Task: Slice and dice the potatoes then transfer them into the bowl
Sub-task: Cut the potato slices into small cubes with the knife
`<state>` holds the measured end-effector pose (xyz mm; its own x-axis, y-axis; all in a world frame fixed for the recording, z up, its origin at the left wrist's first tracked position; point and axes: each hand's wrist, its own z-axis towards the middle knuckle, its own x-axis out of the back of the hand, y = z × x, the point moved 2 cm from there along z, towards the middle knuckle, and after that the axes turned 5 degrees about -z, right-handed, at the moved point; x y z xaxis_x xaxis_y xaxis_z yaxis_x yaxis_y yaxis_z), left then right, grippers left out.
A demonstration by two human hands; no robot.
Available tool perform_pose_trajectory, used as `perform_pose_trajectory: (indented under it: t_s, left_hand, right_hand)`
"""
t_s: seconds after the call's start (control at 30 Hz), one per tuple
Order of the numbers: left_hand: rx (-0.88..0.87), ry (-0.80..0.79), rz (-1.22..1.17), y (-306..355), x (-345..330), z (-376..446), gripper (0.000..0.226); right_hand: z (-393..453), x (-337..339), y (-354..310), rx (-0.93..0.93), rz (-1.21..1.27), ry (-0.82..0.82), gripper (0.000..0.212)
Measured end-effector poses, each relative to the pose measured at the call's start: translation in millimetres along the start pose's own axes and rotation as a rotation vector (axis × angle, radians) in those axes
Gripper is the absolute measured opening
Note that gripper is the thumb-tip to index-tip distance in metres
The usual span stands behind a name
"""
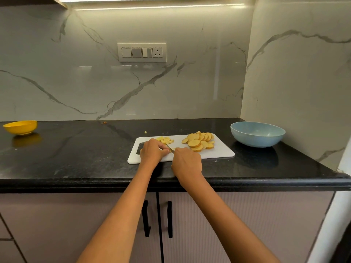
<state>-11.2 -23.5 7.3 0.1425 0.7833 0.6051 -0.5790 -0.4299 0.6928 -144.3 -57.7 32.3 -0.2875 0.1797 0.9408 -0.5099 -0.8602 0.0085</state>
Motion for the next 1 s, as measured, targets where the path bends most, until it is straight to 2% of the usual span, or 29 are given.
perform_pose_trajectory:
  t_s: [0.27, 0.4, 0.53, 0.77, 1.0]
  left_hand:
    - [-0.010, 0.035, -0.008, -1.4, -2.1, -3.0, 0.011]
    - [-0.008, 0.032, 0.004, -3.5, -2.3, -3.3, 0.011]
    - [-0.031, 0.052, 0.014, -3.2, -3.0, -2.8, 0.010]
    - [-0.055, 0.107, 0.064, -3.2, -4.8, 2.7, 0.010]
    - [-0.229, -0.028, 0.089, -1.1, -12.9, 19.1, 0.015]
  right_hand:
    - [-2.3, -8.8, 5.0, 0.025, -0.067, 0.045, 0.026]
    - [1.6, -14.3, 10.2, -0.015, 0.015, 0.037, 0.025]
    - [2.7, -20.6, 22.8, -0.100, 0.122, 0.100, 0.022]
    - [25.3, -25.6, 42.4, -0.098, 0.174, 0.181, 0.026]
    - [51.6, -22.4, 54.5, -0.121, 0.262, 0.281, 0.037]
